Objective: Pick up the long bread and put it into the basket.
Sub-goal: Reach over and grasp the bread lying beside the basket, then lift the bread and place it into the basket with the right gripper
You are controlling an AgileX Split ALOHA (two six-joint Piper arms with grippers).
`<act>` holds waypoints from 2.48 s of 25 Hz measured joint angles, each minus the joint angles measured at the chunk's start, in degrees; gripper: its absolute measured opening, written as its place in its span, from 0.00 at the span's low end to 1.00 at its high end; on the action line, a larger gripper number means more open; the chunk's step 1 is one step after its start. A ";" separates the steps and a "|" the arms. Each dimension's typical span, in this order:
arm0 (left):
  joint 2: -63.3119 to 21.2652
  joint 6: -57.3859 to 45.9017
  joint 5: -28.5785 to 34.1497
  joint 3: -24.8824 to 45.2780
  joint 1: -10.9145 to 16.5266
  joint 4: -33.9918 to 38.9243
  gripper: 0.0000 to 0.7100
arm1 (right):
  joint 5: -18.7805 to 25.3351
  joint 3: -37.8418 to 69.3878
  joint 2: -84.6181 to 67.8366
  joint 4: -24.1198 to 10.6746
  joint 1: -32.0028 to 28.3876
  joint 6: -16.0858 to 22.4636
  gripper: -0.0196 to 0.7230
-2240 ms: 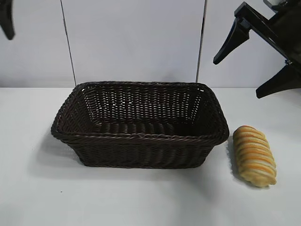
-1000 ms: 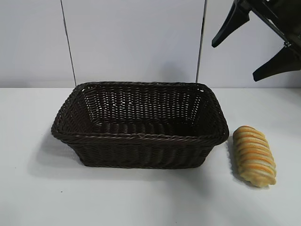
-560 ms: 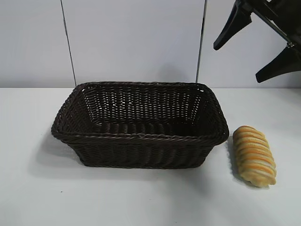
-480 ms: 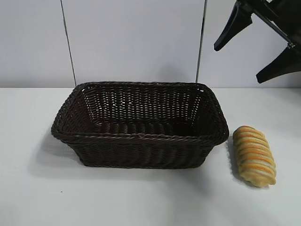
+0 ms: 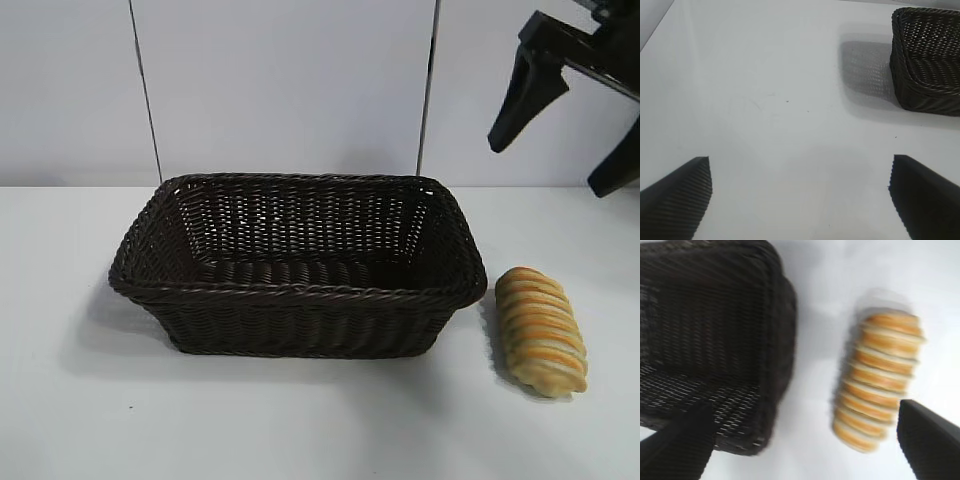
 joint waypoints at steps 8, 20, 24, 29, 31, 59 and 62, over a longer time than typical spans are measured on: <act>-2.10 0.73 0.18 0.58 -2.94 0.06 0.98 | -11.63 9.51 0.00 -0.18 0.00 -0.18 0.92; -2.16 1.23 0.18 0.65 -3.51 0.17 0.98 | -21.17 12.56 7.14 -0.23 4.54 -0.12 0.90; -2.16 1.23 0.18 0.65 -3.51 0.17 0.98 | -23.15 12.56 10.67 -0.36 7.07 0.28 0.88; -2.16 1.29 0.18 0.65 -3.51 0.19 0.98 | -23.94 12.56 12.47 -6.80 7.10 6.57 0.60; -2.16 1.29 0.18 0.65 -3.51 0.19 0.98 | -24.07 12.45 12.53 -10.37 7.15 11.03 0.46; -2.16 1.29 0.18 0.65 -3.51 0.23 0.98 | -0.72 -10.34 1.16 -17.57 15.05 15.85 0.15; -2.16 1.29 0.18 0.65 -3.51 0.23 0.98 | -1.28 -13.16 3.74 -17.57 20.13 9.98 0.15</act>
